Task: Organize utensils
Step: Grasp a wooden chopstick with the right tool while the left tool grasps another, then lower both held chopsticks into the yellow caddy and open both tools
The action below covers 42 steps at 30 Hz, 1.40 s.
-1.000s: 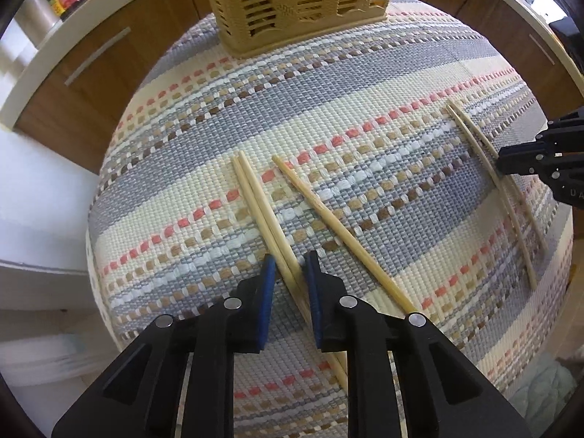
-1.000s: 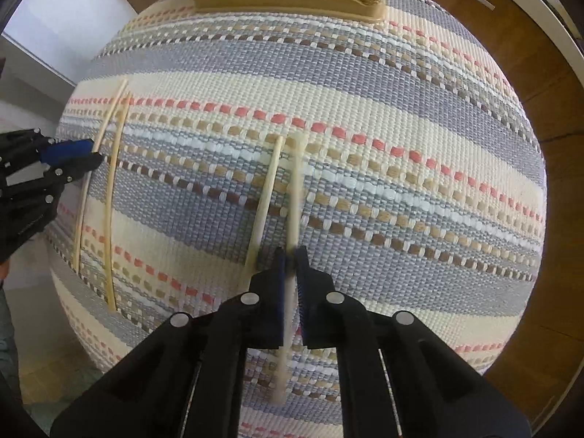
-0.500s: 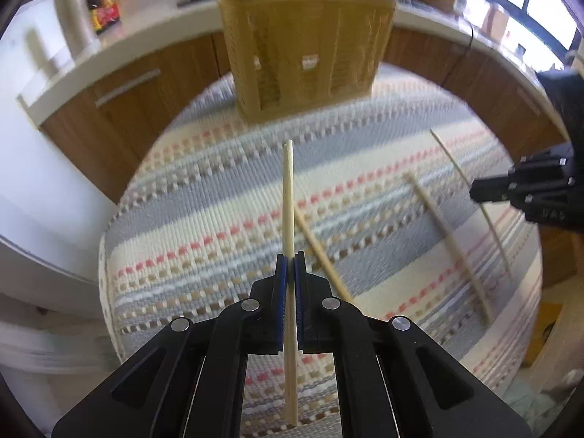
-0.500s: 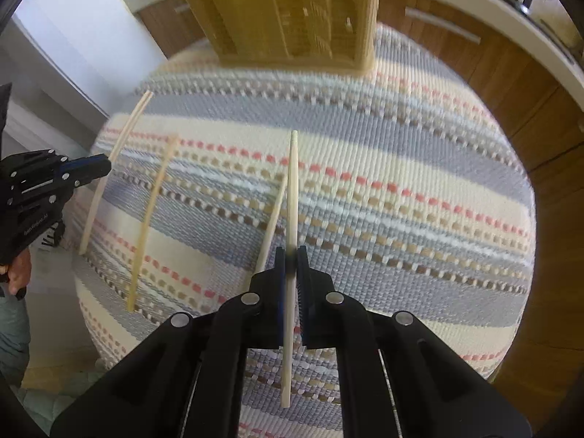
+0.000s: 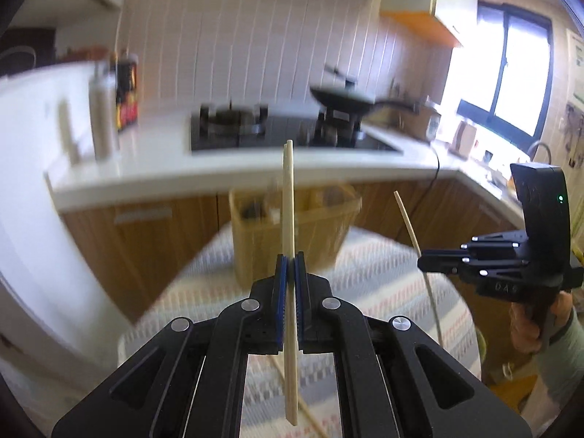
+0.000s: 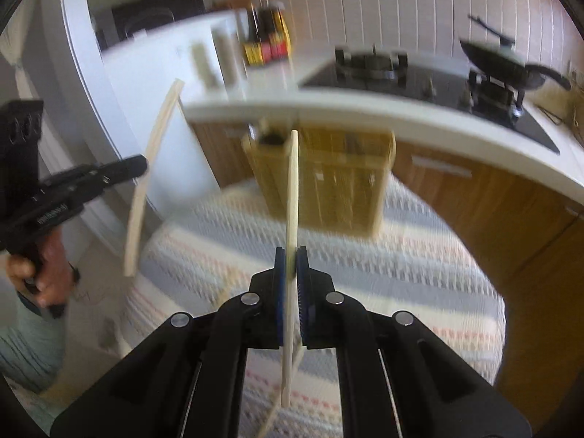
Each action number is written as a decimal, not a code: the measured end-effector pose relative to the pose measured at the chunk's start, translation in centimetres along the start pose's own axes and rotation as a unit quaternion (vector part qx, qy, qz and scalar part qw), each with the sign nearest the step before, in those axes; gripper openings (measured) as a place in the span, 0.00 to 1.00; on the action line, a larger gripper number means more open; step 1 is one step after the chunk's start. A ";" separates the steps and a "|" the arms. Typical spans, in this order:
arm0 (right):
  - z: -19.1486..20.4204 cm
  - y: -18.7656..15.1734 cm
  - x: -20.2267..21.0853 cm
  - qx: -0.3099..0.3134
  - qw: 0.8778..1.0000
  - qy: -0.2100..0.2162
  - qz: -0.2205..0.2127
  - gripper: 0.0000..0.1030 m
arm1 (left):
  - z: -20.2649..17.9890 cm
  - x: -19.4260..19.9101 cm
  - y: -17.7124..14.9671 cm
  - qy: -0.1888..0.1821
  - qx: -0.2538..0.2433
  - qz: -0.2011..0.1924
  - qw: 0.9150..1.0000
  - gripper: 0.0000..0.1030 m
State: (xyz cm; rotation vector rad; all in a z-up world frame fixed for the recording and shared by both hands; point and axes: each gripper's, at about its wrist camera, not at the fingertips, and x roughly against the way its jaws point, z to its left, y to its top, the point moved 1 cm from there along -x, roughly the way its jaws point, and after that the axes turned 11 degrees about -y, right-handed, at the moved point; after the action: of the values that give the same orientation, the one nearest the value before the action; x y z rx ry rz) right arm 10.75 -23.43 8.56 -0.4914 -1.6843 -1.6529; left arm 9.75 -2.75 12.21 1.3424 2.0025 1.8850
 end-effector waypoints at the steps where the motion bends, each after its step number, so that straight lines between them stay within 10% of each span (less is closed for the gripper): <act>1: 0.0 0.8 0.3 -0.002 1.000 -0.001 -0.014 0.04 | -0.1 0.1 1.1 -0.002 -0.002 -0.019 1.000 0.02; 15: -1.9 10.9 1.3 -0.014 0.981 -0.075 -0.179 0.04 | 0.9 -4.5 7.6 -0.039 -0.020 -0.202 0.978 0.02; 26: -3.5 13.0 -3.4 -0.009 0.959 -0.130 -0.252 0.04 | 4.3 -9.5 6.9 -0.045 0.008 -0.213 0.976 0.02; 42: -5.4 10.9 -9.2 -0.026 0.961 -0.117 -0.249 0.04 | 4.9 -12.7 5.3 0.023 -0.020 -0.219 0.975 0.02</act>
State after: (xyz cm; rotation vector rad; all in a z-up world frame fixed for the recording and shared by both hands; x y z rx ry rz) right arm 25.82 -25.56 9.25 -0.3086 -2.0656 -2.0641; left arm 23.15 -7.64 9.31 0.7647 2.0540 1.7475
